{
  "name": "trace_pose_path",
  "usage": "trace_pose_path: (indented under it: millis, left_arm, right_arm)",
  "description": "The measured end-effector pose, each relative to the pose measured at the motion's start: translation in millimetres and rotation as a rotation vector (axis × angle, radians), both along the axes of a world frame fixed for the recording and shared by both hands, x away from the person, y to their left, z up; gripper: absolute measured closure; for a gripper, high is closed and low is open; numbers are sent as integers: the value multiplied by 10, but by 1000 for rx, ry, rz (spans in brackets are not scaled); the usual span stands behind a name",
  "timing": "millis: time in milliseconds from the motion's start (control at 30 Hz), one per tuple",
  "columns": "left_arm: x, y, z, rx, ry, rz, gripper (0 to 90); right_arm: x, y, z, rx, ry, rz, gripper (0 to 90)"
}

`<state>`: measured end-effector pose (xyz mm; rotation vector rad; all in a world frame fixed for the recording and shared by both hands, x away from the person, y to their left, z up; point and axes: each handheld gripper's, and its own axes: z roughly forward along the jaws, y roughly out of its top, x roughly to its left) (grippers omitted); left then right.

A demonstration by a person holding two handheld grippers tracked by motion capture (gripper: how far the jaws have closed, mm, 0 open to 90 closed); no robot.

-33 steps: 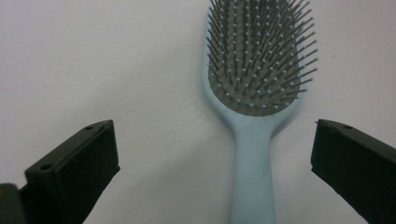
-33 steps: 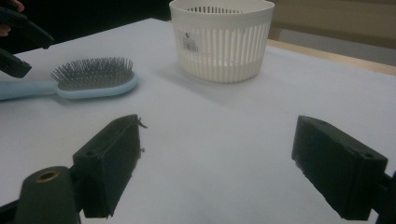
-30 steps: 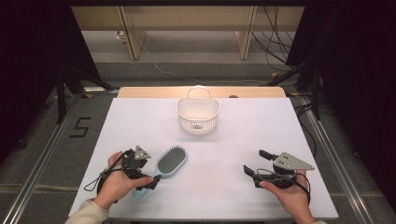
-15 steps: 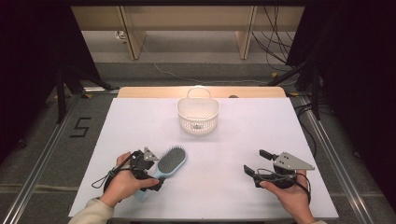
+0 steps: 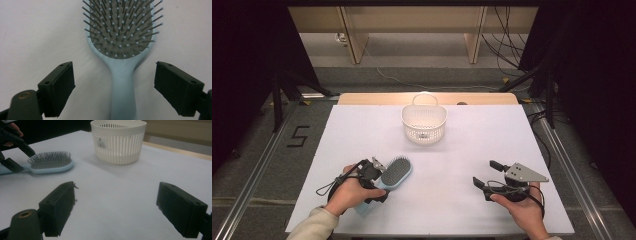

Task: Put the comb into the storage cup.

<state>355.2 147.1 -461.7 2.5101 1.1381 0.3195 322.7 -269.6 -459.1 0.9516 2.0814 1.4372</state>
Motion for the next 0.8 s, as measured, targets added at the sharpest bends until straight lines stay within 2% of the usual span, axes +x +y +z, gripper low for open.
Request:
trace_pose_path:
  millis: [67, 133, 200, 633, 800]
  left_arm:
    - [15, 1, -6, 22, 20, 0, 183]
    - [23, 2, -13, 23, 28, -2, 200]
    - [39, 0, -26, 13, 57, 5, 217]
    - [100, -59, -58, 45, 115, -8, 341]
    - [117, -74, -61, 55, 143, 8, 365]
  right_arm:
    - [1, 0, -1, -1, 0, 1, 163]
    - [0, 1, -2, -2, 2, 1, 163]
    - [1, 0, -3, -4, 2, 1, 163]
    - [0, 1, 0, -1, -2, 2, 163]
    - [-1, 1, -2, -4, 2, 1, 163]
